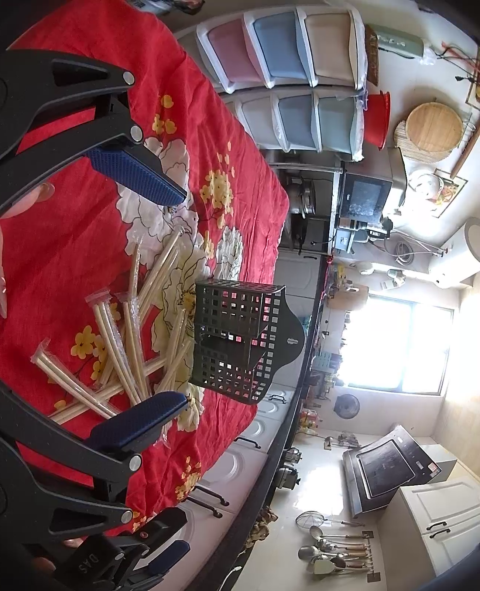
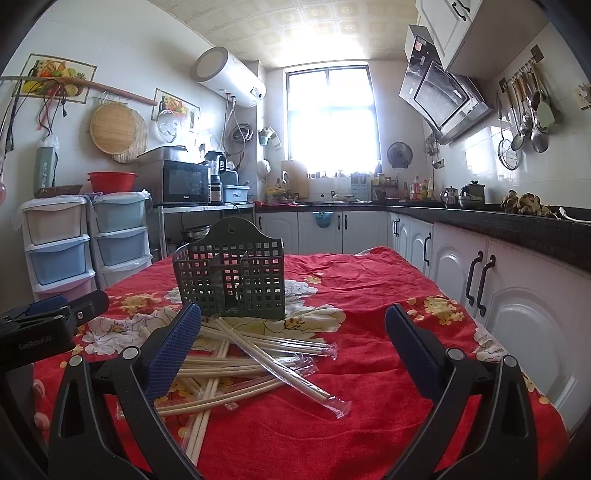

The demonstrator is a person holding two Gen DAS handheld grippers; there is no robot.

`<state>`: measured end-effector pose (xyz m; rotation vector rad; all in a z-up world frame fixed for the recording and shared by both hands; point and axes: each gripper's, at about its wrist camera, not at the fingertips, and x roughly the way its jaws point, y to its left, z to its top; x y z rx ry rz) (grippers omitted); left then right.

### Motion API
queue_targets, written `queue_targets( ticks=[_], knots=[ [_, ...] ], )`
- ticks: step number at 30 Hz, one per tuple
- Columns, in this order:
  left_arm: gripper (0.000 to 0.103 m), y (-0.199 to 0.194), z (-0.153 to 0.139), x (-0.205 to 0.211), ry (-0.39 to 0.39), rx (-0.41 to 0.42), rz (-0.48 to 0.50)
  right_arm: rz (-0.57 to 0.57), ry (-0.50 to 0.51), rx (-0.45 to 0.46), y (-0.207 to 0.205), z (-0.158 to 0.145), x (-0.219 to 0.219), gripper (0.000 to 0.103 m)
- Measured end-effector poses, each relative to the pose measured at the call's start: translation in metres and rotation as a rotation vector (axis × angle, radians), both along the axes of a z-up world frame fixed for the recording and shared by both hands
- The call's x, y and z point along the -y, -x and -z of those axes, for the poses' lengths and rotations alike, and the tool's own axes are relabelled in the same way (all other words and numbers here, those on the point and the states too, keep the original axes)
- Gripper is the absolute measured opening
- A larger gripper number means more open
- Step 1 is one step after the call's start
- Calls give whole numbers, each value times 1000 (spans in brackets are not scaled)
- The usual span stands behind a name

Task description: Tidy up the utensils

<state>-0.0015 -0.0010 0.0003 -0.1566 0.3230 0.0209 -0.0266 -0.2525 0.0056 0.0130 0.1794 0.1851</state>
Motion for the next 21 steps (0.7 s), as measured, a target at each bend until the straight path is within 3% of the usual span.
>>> queue_targets(
  ticks=[21],
  knots=[
    [93,-2,2,-4,11,-31,5,-21,24,-4,1,-3,-6,97]
  ],
)
